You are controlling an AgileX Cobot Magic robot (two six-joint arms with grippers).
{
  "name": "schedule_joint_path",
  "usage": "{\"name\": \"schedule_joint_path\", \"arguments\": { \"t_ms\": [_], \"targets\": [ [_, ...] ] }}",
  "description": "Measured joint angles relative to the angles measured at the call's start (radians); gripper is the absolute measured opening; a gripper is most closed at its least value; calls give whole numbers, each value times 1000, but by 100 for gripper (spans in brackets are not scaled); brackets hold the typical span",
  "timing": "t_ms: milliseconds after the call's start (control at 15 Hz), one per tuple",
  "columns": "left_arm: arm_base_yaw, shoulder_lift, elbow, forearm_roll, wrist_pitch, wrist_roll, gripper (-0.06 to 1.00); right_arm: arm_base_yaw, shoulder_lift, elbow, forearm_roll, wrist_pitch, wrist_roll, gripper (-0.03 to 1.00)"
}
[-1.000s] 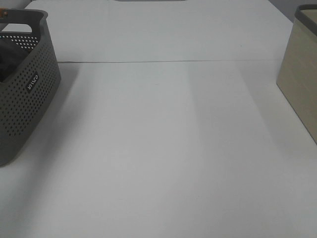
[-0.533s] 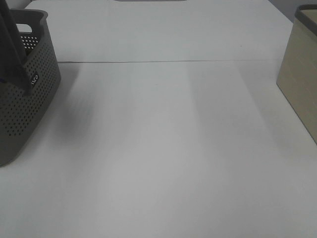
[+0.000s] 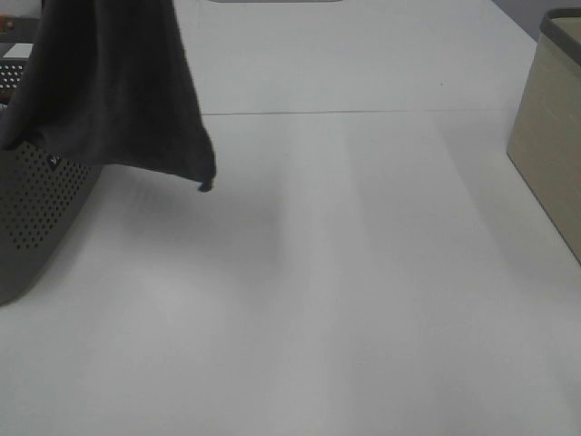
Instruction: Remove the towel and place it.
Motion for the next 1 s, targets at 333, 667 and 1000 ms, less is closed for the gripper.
{"name": "schedule_joint_path", "arguments": {
  "t_ms": [333,667,1000],
  "targets": [
    [-45,62,0,-11,-99,-28,0,0,346,0,596,-69,-702,71],
    [-47,108,0,-132,-228,-54,0,133,653,-1,917,-85,-1053,77],
    [-47,152,0,-179,-303,-54,0,534,970,-157,990,-458,-1120,78]
  ]
}}
